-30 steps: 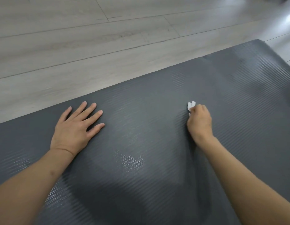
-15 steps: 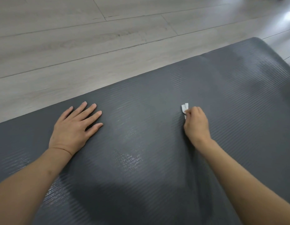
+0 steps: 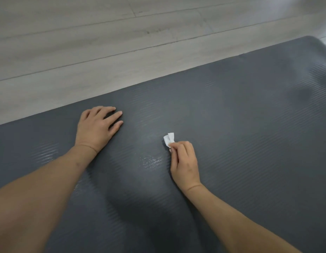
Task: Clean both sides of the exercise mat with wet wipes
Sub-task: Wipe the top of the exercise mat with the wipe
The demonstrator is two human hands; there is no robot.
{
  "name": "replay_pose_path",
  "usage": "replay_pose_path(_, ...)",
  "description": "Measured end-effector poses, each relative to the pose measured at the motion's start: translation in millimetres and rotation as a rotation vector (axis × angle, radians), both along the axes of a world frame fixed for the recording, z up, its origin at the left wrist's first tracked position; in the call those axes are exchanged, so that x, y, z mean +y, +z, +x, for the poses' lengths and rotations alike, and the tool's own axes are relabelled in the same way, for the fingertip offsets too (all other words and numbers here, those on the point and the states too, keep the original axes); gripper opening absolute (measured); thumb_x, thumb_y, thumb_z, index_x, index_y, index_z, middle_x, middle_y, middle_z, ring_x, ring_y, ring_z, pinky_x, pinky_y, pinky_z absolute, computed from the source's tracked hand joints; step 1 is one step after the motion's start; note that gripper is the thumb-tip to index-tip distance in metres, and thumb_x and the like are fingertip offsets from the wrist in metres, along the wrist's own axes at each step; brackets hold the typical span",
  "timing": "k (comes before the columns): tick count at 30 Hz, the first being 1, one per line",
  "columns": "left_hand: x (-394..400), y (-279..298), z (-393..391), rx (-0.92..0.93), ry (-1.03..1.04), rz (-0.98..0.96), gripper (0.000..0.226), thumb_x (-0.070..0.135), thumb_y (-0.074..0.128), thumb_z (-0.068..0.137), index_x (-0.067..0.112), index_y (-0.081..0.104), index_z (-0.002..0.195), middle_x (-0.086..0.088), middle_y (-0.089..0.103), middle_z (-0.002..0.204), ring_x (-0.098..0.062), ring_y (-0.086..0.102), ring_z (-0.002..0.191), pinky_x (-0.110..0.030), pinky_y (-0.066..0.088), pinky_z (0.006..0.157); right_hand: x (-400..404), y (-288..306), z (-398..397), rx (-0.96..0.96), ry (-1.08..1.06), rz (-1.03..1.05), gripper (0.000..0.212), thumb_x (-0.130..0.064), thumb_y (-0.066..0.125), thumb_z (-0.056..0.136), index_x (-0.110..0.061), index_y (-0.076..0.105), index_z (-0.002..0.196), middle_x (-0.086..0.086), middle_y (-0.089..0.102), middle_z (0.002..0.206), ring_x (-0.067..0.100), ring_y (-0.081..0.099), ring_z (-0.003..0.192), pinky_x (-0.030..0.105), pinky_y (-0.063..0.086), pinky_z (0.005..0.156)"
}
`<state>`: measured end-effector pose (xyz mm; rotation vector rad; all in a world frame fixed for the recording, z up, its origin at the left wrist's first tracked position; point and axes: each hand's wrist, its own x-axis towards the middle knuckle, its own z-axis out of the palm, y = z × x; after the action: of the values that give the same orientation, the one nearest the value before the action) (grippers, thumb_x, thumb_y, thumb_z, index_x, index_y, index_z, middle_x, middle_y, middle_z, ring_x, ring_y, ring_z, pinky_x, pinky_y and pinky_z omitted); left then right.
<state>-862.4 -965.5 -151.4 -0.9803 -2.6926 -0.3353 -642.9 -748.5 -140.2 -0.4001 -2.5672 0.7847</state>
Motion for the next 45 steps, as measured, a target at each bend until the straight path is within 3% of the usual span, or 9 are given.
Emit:
replay_pose_path(10, -12, 14, 199, -0.292, 0.208, -0.049, 0.048, 0.029, 0.040, 0.101, 0.022, 0.058, 0.145, 0.002, 0.047, 0.159, -0.021, 0.038, 0.151, -0.052, 0.029, 0.121, -4, 9, -2, 0.012, -0.019, -0.007, 0.012, -0.002, 0.058, 0.095, -0.001, 0.064, 0.106, 0.010, 0.060, 0.100, 0.027, 0.054, 0.088, 0.039, 0.049, 0.083)
replay_pose_path(17, -10, 3, 205, -0.286, 0.264, -0.165, 0.056, 0.033, 0.029, 0.104, 0.024, 0.043, 0.157, 0.007, 0.030, 0.168, -0.015, 0.022, 0.157, -0.054, 0.022, 0.124, -1, 0, -4, 0.060, -0.109, -0.050, 0.018, -0.006, 0.060, 0.096, -0.001, 0.066, 0.112, 0.007, 0.061, 0.099, 0.022, 0.059, 0.088, 0.031, 0.051, 0.084)
replay_pose_path(21, -13, 1, 206, -0.271, 0.250, -0.179, 0.057, 0.035, 0.024, 0.104, 0.025, 0.039, 0.159, 0.008, 0.026, 0.168, -0.015, 0.020, 0.158, -0.054, 0.021, 0.125, -6, 1, -1, 0.031, -0.141, -0.002, 0.007, -0.004, 0.063, 0.093, -0.004, 0.068, 0.098, 0.006, 0.058, 0.091, 0.025, 0.056, 0.079, 0.041, 0.052, 0.072)
replay_pose_path(28, -12, 0, 205, -0.277, 0.248, -0.153, 0.057, 0.034, 0.028, 0.103, 0.024, 0.040, 0.158, 0.008, 0.025, 0.169, -0.014, 0.018, 0.158, -0.054, 0.020, 0.125, -33, 0, 15, -0.124, 0.341, 0.224, 0.013, -0.011, 0.053, 0.098, -0.006, 0.063, 0.092, 0.009, 0.054, 0.089, 0.029, 0.051, 0.082, 0.045, 0.049, 0.069)
replay_pose_path(33, -11, 0, 205, -0.280, 0.247, -0.158, 0.057, 0.036, 0.027, 0.104, 0.024, 0.037, 0.159, 0.007, 0.022, 0.170, -0.014, 0.015, 0.159, -0.055, 0.019, 0.125, 120, 12, -15, -0.181, -0.212, 0.299, 0.016, -0.006, 0.056, 0.093, 0.000, 0.057, 0.078, 0.020, 0.052, 0.082, 0.040, 0.052, 0.073, 0.048, 0.045, 0.063)
replay_pose_path(36, -11, 0, 205, -0.278, 0.245, -0.159, 0.057, 0.036, 0.028, 0.104, 0.023, 0.038, 0.158, 0.006, 0.022, 0.170, -0.014, 0.016, 0.159, -0.055, 0.019, 0.125, 102, 18, -17, -0.167, -0.449, 0.204, 0.018, -0.010, 0.050, 0.092, -0.001, 0.057, 0.078, 0.021, 0.056, 0.083, 0.041, 0.055, 0.072, 0.046, 0.043, 0.064)
replay_pose_path(38, -11, 0, 205, -0.279, 0.247, -0.156, 0.057, 0.036, 0.029, 0.103, 0.022, 0.040, 0.158, 0.006, 0.023, 0.170, -0.014, 0.016, 0.159, -0.055, 0.019, 0.125, 40, 14, -11, -0.135, -0.343, 0.187, 0.013, -0.007, 0.051, 0.089, -0.004, 0.056, 0.077, 0.019, 0.056, 0.080, 0.038, 0.054, 0.071, 0.044, 0.041, 0.064)
replay_pose_path(42, -12, 0, 203, -0.272, 0.244, -0.140, 0.058, 0.036, 0.029, 0.102, 0.021, 0.045, 0.156, 0.006, 0.027, 0.169, -0.015, 0.019, 0.158, -0.055, 0.020, 0.124, -38, 13, 18, -0.191, 0.254, 0.258, 0.011, -0.010, 0.050, 0.093, -0.008, 0.057, 0.084, 0.010, 0.053, 0.085, 0.029, 0.051, 0.077, 0.039, 0.044, 0.067)
replay_pose_path(45, -10, 0, 203, -0.270, 0.242, -0.141, 0.058, 0.037, 0.028, 0.103, 0.020, 0.044, 0.156, 0.006, 0.027, 0.168, -0.015, 0.018, 0.158, -0.055, 0.019, 0.125, 66, 16, -1, -0.204, 0.055, 0.367, 0.010, -0.005, 0.052, 0.088, -0.007, 0.052, 0.078, 0.017, 0.051, 0.082, 0.036, 0.052, 0.075, 0.044, 0.039, 0.065)
